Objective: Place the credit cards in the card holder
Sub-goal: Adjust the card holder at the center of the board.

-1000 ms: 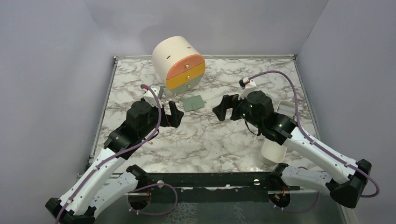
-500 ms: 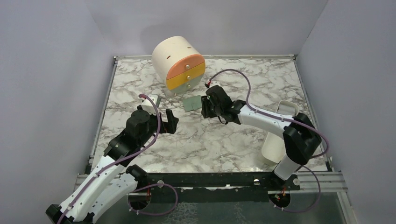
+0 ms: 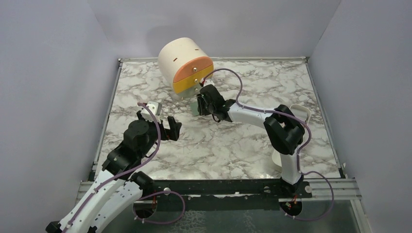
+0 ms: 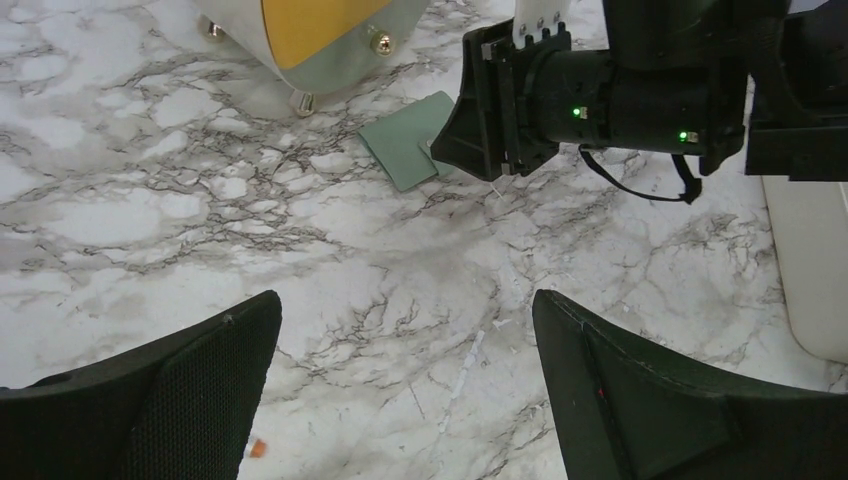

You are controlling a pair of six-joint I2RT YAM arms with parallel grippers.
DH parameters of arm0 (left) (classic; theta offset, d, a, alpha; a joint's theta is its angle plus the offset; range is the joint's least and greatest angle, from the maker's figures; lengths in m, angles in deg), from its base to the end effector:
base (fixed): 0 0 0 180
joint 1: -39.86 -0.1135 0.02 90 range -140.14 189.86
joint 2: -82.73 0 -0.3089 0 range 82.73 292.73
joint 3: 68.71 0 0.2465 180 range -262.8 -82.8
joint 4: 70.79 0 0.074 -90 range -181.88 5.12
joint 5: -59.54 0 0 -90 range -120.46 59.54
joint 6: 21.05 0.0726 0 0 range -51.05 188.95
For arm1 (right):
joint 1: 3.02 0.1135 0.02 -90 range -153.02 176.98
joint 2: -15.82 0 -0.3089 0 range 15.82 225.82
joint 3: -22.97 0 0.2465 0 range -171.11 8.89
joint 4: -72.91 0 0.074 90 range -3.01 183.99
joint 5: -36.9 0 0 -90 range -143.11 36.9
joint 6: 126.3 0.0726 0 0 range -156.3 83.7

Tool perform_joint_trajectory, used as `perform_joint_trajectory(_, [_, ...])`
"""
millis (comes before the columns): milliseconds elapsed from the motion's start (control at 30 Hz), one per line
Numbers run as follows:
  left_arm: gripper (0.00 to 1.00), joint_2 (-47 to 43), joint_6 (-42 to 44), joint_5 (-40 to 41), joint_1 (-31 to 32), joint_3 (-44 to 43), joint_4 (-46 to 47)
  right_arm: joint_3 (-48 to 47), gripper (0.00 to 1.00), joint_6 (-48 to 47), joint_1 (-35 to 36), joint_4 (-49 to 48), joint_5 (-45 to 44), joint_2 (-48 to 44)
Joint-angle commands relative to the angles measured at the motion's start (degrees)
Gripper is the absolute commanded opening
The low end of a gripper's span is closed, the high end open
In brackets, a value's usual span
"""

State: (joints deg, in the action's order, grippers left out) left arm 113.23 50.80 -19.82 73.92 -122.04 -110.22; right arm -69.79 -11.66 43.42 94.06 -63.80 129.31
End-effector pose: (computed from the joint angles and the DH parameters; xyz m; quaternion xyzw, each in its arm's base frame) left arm 0.1072 -0.0563 0.3244 0.0556 0.7983 -0.1951 0.5671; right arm 0.3418 0.3399 0.2125 -0.1346 0.8999 0.1667 0.3798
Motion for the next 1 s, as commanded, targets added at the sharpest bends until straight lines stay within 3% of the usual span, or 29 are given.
perform_joint_trajectory(0, [0.99, -1.68, 1.48, 1.86, -0.41, 0.21, 0.77, -4.05, 0.34, -2.3, 0.32, -2.83, -2.95, 3.88])
perform_joint_trajectory(433, [0.99, -3.72, 1.89, 3.08, -0.4, 0.67, 0.82, -7.27, 0.34, -5.41, 0.31, -0.47, -3.93, 11.33])
perform_joint_trajectory(967, [0.99, -1.35, 1.01, 3.35, -0.4, 0.31, 0.02, 19.39, 0.3, -18.83, 0.3, -8.58, 2.71, -6.2])
